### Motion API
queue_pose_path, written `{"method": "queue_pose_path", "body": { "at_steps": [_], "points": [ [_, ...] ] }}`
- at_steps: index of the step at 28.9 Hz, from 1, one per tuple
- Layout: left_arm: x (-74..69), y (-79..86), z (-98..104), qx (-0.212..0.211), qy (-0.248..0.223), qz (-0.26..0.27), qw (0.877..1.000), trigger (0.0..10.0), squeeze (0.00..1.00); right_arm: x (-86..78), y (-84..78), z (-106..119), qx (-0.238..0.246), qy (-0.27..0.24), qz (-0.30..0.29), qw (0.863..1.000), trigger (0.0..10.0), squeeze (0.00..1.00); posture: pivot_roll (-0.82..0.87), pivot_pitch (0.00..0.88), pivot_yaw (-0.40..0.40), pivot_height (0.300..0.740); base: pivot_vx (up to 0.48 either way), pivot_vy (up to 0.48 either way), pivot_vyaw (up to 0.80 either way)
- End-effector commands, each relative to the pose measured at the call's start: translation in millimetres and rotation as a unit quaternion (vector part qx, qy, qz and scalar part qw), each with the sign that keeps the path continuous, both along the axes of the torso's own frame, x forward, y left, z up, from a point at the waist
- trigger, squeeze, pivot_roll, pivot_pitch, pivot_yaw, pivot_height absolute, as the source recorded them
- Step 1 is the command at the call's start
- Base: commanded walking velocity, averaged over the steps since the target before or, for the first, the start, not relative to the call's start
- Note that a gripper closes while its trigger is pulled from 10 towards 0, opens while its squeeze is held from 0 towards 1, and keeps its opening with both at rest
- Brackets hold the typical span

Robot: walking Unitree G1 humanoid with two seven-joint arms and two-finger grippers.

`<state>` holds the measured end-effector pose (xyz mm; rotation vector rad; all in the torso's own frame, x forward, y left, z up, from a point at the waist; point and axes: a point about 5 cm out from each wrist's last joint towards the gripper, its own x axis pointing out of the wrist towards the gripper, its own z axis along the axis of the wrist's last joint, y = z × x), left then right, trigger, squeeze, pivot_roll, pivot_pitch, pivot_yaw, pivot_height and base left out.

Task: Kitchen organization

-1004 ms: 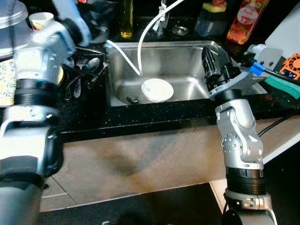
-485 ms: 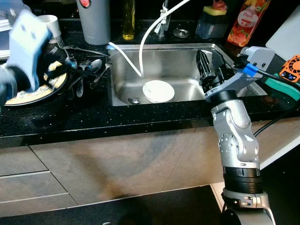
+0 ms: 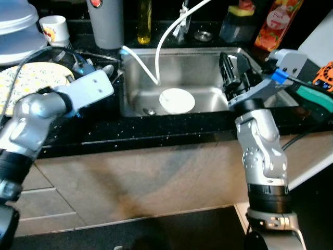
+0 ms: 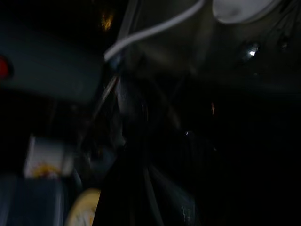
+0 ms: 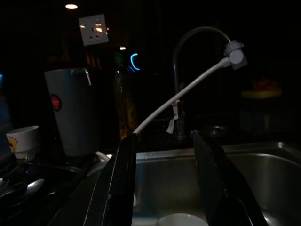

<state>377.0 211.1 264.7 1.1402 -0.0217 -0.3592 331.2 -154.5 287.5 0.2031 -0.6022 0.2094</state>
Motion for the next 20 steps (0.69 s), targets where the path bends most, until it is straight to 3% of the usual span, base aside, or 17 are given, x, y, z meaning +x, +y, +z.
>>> {"method": "queue_pose_path", "body": {
  "at_steps": [1, 3, 10, 12, 20],
  "points": [
    [6.0, -7.5, -10.1, 0.039, -0.002, -0.009, 0.999, 10.0, 0.00, -1.5, -2.8, -0.9, 0.001, -0.002, -0.007, 1.000, 10.0, 0.00, 0.16, 0.078, -0.028, 0.740, 0.000, 0.000, 0.00],
    [12.8, -12.3, -13.3, 0.078, -0.013, -0.010, 0.997, 10.0, 0.00, -1.8, -3.1, -0.6, 0.001, -0.003, -0.008, 1.000, 10.0, 0.00, 0.15, 0.079, -0.028, 0.740, 0.000, 0.000, 0.00],
    [29.1, -12.2, -13.7, 0.131, -0.033, 0.028, 0.990, 10.0, 0.00, -2.0, -3.7, -0.1, 0.003, -0.003, -0.009, 1.000, 10.0, 0.00, 0.15, 0.082, -0.028, 0.740, 0.000, 0.000, 0.00],
    [33.1, -9.2, -12.5, 0.135, -0.040, 0.053, 0.989, 10.0, 0.00, -1.8, -3.6, -0.2, 0.004, -0.003, -0.008, 1.000, 10.0, 0.00, 0.15, 0.082, -0.028, 0.740, 0.000, 0.000, 0.00],
    [38.4, -8.5, -14.9, 0.159, -0.059, 0.066, 0.983, 10.0, 0.00, -1.6, -3.0, 0.8, 0.005, -0.003, -0.007, 1.000, 10.0, 0.00, 0.15, 0.092, -0.029, 0.740, 0.000, 0.000, 0.00]
  ]
}}
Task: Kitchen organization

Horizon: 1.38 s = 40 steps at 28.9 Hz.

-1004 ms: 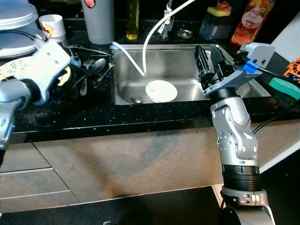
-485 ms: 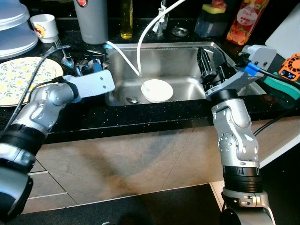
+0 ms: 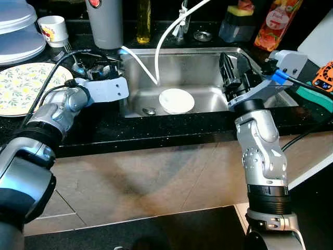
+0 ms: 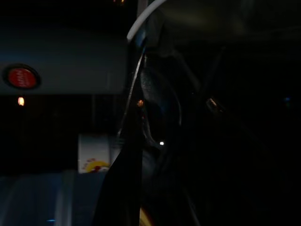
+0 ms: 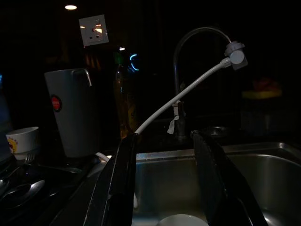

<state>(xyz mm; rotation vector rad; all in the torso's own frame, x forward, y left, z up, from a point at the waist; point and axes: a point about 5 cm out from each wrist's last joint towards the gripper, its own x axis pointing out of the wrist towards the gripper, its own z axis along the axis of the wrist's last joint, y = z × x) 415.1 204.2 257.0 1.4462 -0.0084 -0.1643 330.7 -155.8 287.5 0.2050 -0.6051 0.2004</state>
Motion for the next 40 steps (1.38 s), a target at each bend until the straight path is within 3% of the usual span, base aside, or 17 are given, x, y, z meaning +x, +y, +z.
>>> {"method": "queue_pose_path", "body": {
  "at_steps": [1, 2, 9, 17, 18, 19, 20, 22, 23, 28, 31, 33, 36, 40],
  "points": [
    [1.0, -1.9, -7.2, 0.016, 0.005, 0.001, 1.000, 4.8, 0.00, -1.0, -1.8, 0.8, 0.003, -0.002, -0.004, 1.000, 10.0, 0.00, 0.15, 0.092, -0.029, 0.740, 0.000, 0.000, 0.00],
    [1.7, -2.1, -7.1, 0.021, 0.000, 0.004, 1.000, 0.0, 0.00, -1.1, -1.9, 0.7, 0.003, -0.002, -0.004, 1.000, 10.0, 0.00, 0.15, 0.092, -0.029, 0.740, 0.000, 0.000, 0.00],
    [3.7, -1.0, 0.3, 0.025, -0.035, 0.016, 0.999, 0.0, 0.00, -1.4, -2.7, 0.7, 0.004, -0.002, -0.006, 1.000, 10.0, 0.00, 0.14, 0.096, -0.028, 0.740, 0.000, 0.000, 0.00],
    [4.5, -9.3, 40.8, 0.026, -0.147, -0.006, 0.989, 0.0, 0.00, -1.2, -3.0, 0.3, 0.005, 0.000, -0.004, 1.000, 10.0, 0.00, 0.15, 0.101, -0.043, 0.740, 0.000, 0.000, 0.00],
    [3.8, -12.6, 51.1, 0.022, -0.178, -0.016, 0.984, 8.7, 0.00, -0.6, -2.0, 0.8, 0.004, 0.000, -0.002, 1.000, 10.0, 0.00, 0.15, 0.101, -0.045, 0.740, 0.000, 0.000, 0.00],
    [2.6, -16.5, 61.2, 0.016, -0.208, -0.027, 0.978, 10.0, 0.00, 0.1, -1.0, 1.4, 0.004, 0.000, 0.000, 1.000, 10.0, 0.00, 0.15, 0.100, -0.048, 0.740, 0.000, 0.000, 0.00],
    [2.6, -16.5, 61.2, 0.016, -0.208, -0.027, 0.978, 10.0, 0.00, 0.1, -1.0, 1.4, 0.004, 0.000, 0.000, 1.000, 10.0, 0.00, 0.15, 0.100, -0.048, 0.740, 0.000, 0.000, 0.00],
    [-2.8, -29.3, 86.4, 0.001, -0.275, -0.068, 0.959, 10.0, 0.00, 1.0, 0.6, 2.6, 0.004, -0.002, 0.004, 1.000, 10.0, 0.00, 0.15, 0.100, -0.049, 0.740, 0.000, 0.000, 0.00],
    [-4.4, -32.1, 91.0, -0.004, -0.287, -0.077, 0.955, 10.0, 0.00, 1.0, 0.5, 2.7, 0.004, -0.002, 0.004, 1.000, 10.0, 0.00, 0.15, 0.100, -0.049, 0.740, 0.000, 0.000, 0.00],
    [-7.3, -47.9, 99.0, -0.023, -0.300, -0.112, 0.947, 10.0, 0.00, 0.7, -0.6, 2.4, 0.004, -0.001, 0.002, 1.000, 10.0, 0.00, 0.15, 0.100, -0.046, 0.740, 0.000, 0.000, 0.00],
    [-7.8, -55.2, 97.9, -0.049, -0.292, -0.129, 0.947, 10.0, 0.00, 0.6, -1.2, 2.2, 0.004, -0.001, 0.001, 1.000, 10.0, 0.00, 0.15, 0.099, -0.047, 0.740, 0.000, 0.000, 0.00],
    [-8.3, -71.9, 90.3, -0.099, -0.262, -0.166, 0.946, 10.0, 0.00, 0.7, -1.8, 2.1, 0.004, 0.000, 0.000, 1.000, 10.0, 0.00, 0.14, 0.097, -0.047, 0.740, 0.000, 0.000, 0.00],
    [-12.4, -96.0, 78.4, -0.159, -0.224, -0.229, 0.934, 10.0, 0.00, 0.5, -2.1, 2.7, 0.003, -0.002, -0.001, 1.000, 10.0, 0.00, 0.14, 0.097, -0.047, 0.740, 0.000, 0.000, 0.00],
    [-23.4, -123.0, 68.0, -0.148, -0.214, -0.307, 0.916, 10.0, 0.00, 0.5, -2.5, 3.5, 0.003, -0.003, -0.002, 1.000, 10.0, 0.00, 0.13, 0.095, -0.045, 0.740, 0.000, 0.000, 0.00]
  ]
}}
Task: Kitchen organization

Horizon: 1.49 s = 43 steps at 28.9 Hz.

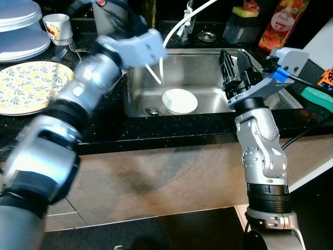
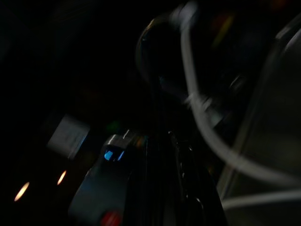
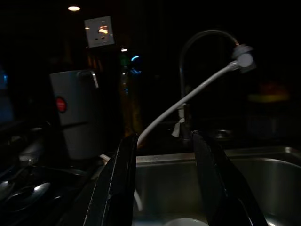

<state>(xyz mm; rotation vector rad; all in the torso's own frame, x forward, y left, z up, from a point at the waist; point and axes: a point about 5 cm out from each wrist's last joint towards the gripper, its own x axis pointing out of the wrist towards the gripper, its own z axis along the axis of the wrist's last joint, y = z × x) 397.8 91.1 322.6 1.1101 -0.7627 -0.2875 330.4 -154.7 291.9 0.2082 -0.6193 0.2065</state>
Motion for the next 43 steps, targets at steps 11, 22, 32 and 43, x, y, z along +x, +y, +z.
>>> {"method": "queue_pose_path", "body": {
  "at_steps": [11, 22, 32, 43],
  "points": [
    [8.7, -9.0, -37.8, -0.170, 0.273, -0.072, 0.944, 10.0, 0.61, -0.7, -4.7, -2.2, 0.002, 0.005, -0.010, 1.000, 10.0, 0.00, 0.13, 0.093, -0.034, 0.740, 0.000, 0.000, 0.00],
    [-0.6, 15.8, -3.3, -0.392, 0.333, -0.205, 0.833, 10.0, 0.00, -1.1, -4.2, -1.8, 0.001, 0.002, -0.007, 1.000, 10.0, 0.00, 0.13, 0.078, -0.037, 0.740, 0.000, 0.000, 0.00],
    [0.5, 64.1, -32.0, -0.249, 0.353, 0.010, 0.902, 10.0, 0.00, -0.6, -2.3, -2.0, 0.000, 0.002, -0.004, 1.000, 10.0, 0.00, 0.14, 0.070, -0.035, 0.740, 0.000, 0.000, 0.00],
    [8.7, 92.9, -51.9, -0.416, 0.451, 0.052, 0.788, 10.0, 0.00, 1.3, 0.0, -1.8, 0.003, 0.001, 0.001, 1.000, 10.0, 0.00, 0.15, 0.067, -0.036, 0.740, 0.000, 0.000, 0.00]
  ]
}}
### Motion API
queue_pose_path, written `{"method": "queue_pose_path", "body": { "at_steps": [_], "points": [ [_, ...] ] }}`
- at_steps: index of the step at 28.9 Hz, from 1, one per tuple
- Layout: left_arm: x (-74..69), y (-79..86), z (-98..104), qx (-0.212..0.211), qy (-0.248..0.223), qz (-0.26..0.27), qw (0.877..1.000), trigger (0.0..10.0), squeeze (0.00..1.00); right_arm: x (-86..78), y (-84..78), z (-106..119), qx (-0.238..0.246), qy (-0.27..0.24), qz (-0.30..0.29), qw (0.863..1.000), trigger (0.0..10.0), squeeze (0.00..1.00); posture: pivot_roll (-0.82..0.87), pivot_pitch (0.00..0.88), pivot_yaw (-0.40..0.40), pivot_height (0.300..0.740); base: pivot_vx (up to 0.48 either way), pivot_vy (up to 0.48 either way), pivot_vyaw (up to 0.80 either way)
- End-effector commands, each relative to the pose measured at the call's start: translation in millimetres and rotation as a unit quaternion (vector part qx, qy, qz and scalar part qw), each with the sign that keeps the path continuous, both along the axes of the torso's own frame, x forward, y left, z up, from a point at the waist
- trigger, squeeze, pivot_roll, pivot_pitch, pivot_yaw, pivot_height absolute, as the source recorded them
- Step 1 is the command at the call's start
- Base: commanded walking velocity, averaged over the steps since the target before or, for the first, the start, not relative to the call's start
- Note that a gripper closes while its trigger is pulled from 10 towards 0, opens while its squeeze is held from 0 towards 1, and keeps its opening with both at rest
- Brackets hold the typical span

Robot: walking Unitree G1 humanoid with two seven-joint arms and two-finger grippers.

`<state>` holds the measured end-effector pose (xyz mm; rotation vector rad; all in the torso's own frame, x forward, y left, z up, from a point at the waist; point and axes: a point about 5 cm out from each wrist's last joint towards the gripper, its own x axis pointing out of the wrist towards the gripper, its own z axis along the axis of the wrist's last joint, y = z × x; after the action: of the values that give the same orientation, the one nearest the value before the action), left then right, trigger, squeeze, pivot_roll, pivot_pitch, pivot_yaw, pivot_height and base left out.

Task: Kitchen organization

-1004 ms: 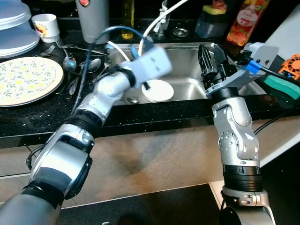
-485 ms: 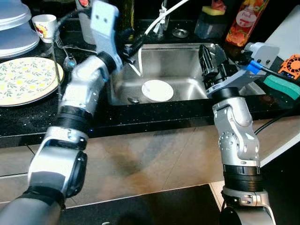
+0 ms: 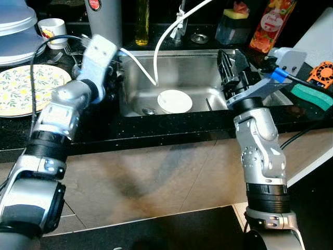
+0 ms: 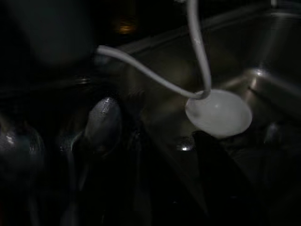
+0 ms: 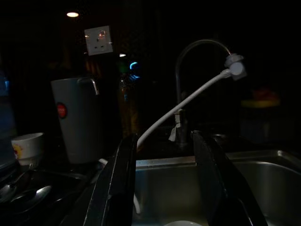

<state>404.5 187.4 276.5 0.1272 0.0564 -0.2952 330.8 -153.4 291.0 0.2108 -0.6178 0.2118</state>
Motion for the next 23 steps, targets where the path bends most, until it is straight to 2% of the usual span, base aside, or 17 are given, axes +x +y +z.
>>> {"method": "queue_pose_path", "body": {
  "at_steps": [1, 5, 9, 12, 14, 15, 16, 18, 19, 20, 21, 23],
  "points": [
    [4.3, -3.9, -6.1, -0.026, 0.021, 0.005, 0.999, 10.0, 0.00, 1.0, -1.4, -0.7, 0.003, 0.001, -0.002, 1.000, 10.0, 0.00, 0.15, 0.067, -0.036, 0.740, 0.000, 0.000, 0.00],
    [10.8, -4.6, -8.0, -0.027, 0.038, 0.039, 0.998, 10.0, 0.00, 0.7, -3.4, -1.1, 0.002, 0.001, -0.005, 1.000, 10.0, 0.00, 0.14, 0.067, -0.035, 0.740, 0.000, 0.000, 0.00],
    [14.9, -11.8, -10.3, -0.032, 0.058, 0.048, 0.997, 10.0, 0.00, 0.6, -3.2, -1.0, 0.002, 0.001, -0.006, 1.000, 10.0, 0.00, 0.14, 0.073, -0.034, 0.740, 0.000, 0.000, 0.00],
    [17.0, -12.8, -10.5, -0.016, 0.062, 0.059, 0.996, 10.0, 0.00, -0.1, -1.9, -0.7, 0.003, 0.001, -0.005, 1.000, 10.0, 0.00, 0.14, 0.078, -0.028, 0.740, 0.000, 0.000, 0.00],
    [17.8, -12.1, -9.7, -0.021, 0.065, 0.062, 0.996, 10.0, 0.00, -0.8, -1.2, -0.7, 0.003, 0.000, -0.004, 1.000, 10.0, 0.00, 0.14, 0.084, -0.021, 0.740, 0.000, 0.000, 0.00],
    [18.5, -10.9, -8.4, -0.022, 0.066, 0.066, 0.995, 10.0, 0.61, -1.5, -1.1, -1.2, 0.005, 0.000, -0.005, 1.000, 10.0, 0.00, 0.14, 0.089, -0.018, 0.740, 0.000, 0.000, 0.00],
    [19.5, -9.6, -4.8, -0.017, 0.062, 0.066, 0.996, 10.0, 1.00, -2.9, -1.8, -2.9, 0.007, 0.003, -0.008, 1.000, 10.0, 0.00, 0.14, 0.097, -0.013, 0.740, 0.000, 0.000, 0.00],
    [20.0, -9.0, -1.7, -0.006, 0.058, 0.066, 0.996, 10.0, 1.00, -3.9, -2.5, -4.7, 0.008, 0.005, -0.010, 1.000, 10.0, 0.00, 0.14, 0.105, -0.010, 0.740, 0.000, 0.000, 0.00],
    [20.2, -8.6, -0.5, -0.001, 0.057, 0.067, 0.996, 10.0, 0.56, -4.2, -2.7, -5.4, 0.008, 0.007, -0.010, 1.000, 10.0, 0.00, 0.14, 0.105, -0.010, 0.740, 0.000, 0.000, 0.00],
    [20.2, -8.6, -0.5, -0.001, 0.057, 0.067, 0.996, 10.0, 0.56, -4.2, -2.7, -5.4, 0.008, 0.007, -0.010, 1.000, 10.0, 0.00, 0.14, 0.105, -0.010, 0.740, 0.000, 0.000, 0.00],
    [20.1, -8.3, 0.8, -0.006, 0.060, 0.061, 0.996, 10.0, 0.00, -5.1, -2.7, -7.0, 0.010, 0.009, -0.011, 1.000, 10.0, 0.00, 0.14, 0.116, -0.005, 0.740, 0.000, 0.000, 0.00],
    [20.1, -8.2, 1.3, -0.010, 0.062, 0.057, 0.996, 10.0, 0.00, -5.7, -2.1, -7.7, 0.011, 0.010, -0.011, 1.000, 10.0, 0.00, 0.15, 0.120, -0.003, 0.740, 0.000, 0.000, 0.00]
  ]
}}
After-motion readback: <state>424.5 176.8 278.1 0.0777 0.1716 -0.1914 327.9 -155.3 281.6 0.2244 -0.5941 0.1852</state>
